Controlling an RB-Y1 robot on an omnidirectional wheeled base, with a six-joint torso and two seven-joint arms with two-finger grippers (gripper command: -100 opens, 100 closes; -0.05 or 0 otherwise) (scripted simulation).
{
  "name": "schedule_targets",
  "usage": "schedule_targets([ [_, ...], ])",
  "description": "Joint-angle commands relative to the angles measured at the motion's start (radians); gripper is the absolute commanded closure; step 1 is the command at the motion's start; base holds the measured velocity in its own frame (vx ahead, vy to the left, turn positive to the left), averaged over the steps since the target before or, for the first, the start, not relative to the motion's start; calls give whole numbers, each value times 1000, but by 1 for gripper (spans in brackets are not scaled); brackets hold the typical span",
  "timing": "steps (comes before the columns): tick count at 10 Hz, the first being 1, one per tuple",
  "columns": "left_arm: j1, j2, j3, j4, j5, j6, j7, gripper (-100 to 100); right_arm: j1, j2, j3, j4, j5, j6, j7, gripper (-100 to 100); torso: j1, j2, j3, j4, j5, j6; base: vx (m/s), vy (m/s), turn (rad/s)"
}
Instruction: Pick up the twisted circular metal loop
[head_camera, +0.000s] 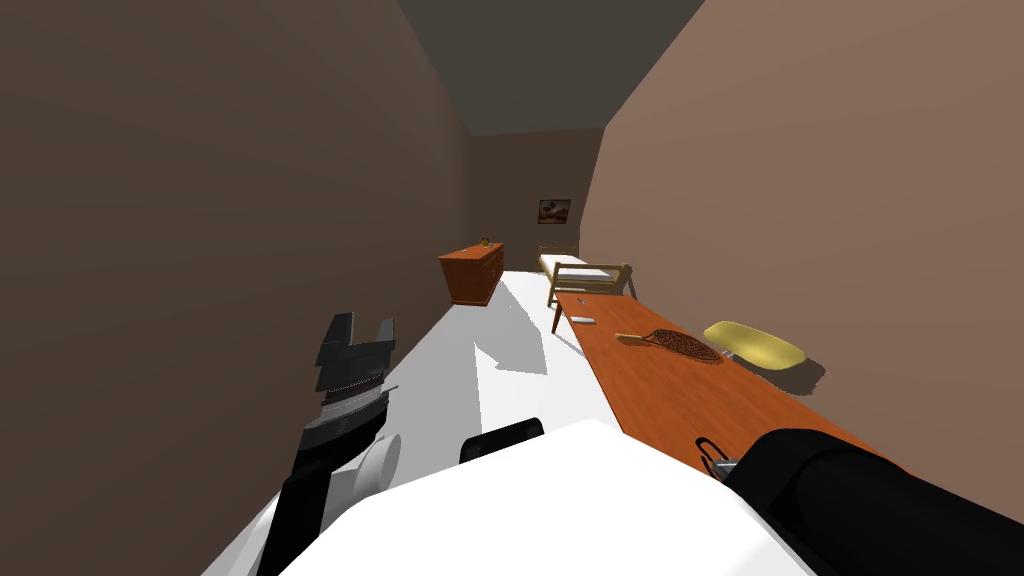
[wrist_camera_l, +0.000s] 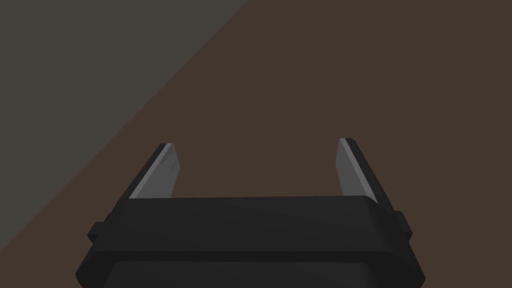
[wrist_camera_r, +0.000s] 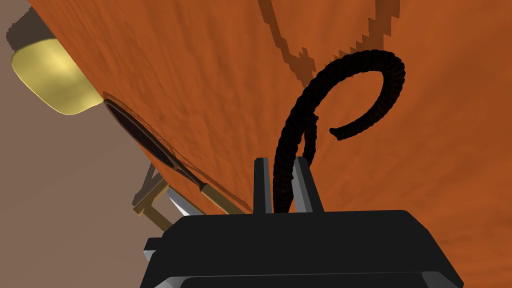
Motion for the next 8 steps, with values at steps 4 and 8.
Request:
schedule_targets([
  [4, 0, 0, 0, 0, 0, 0, 0, 0, 15, 19, -55, 54, 117, -54, -109, 100, -1, 0, 0, 0, 0, 0, 2, 22, 44],
  [8, 0, 0, 0, 0, 0, 0, 0, 0, 16, 18, -53, 51, 139, -53, -122, 0, -1, 0, 0, 0, 0, 0, 1, 11, 10],
])
